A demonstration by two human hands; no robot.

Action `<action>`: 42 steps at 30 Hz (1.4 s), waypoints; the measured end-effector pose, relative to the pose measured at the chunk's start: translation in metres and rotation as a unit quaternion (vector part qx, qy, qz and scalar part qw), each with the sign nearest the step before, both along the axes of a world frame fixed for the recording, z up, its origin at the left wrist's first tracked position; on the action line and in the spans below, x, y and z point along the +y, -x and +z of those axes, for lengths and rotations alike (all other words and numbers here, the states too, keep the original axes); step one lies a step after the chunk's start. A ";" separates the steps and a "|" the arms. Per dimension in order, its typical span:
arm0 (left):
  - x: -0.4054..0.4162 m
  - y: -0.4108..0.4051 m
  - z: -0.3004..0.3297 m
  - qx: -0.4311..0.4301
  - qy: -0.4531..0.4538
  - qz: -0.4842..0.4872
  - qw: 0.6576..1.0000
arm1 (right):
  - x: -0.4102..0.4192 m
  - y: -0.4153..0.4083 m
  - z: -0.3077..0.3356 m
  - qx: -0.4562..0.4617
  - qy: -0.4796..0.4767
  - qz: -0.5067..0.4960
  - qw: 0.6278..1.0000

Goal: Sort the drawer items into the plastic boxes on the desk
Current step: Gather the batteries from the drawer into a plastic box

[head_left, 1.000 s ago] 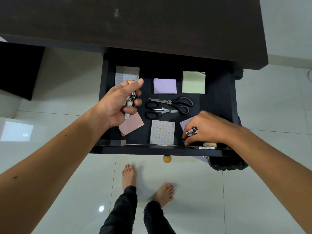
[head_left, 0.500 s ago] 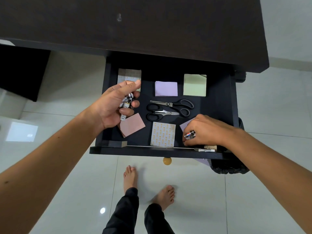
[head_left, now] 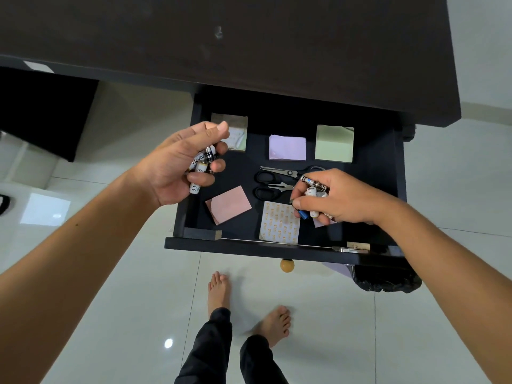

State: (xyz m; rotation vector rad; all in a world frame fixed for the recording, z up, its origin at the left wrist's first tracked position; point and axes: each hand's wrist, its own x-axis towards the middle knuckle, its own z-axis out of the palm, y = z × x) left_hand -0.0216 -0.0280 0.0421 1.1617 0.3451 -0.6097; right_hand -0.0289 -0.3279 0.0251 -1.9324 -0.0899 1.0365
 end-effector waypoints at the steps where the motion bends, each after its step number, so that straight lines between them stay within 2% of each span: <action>1: 0.003 0.001 0.001 -0.001 -0.003 0.001 1.000 | 0.001 -0.001 0.001 0.004 -0.009 -0.009 1.000; 6: 0.014 0.001 0.011 0.000 -0.020 0.004 1.000 | 0.007 -0.009 0.020 0.025 -0.059 -0.068 0.996; 11: 0.033 -0.008 0.025 0.008 -0.033 0.014 0.999 | 0.026 -0.028 0.047 0.021 -0.075 -0.085 0.993; 21: 0.075 -0.051 0.058 0.003 -0.049 0.006 0.999 | 0.086 -0.086 0.102 -0.019 -0.070 -0.065 0.995; 32: 0.116 -0.100 0.094 0.007 -0.070 -0.012 0.997 | 0.166 -0.145 0.126 -0.026 -0.104 -0.047 0.993; 42: 0.164 -0.149 0.117 0.027 -0.097 0.062 0.993 | 0.229 -0.232 0.147 -0.023 -0.125 0.004 0.992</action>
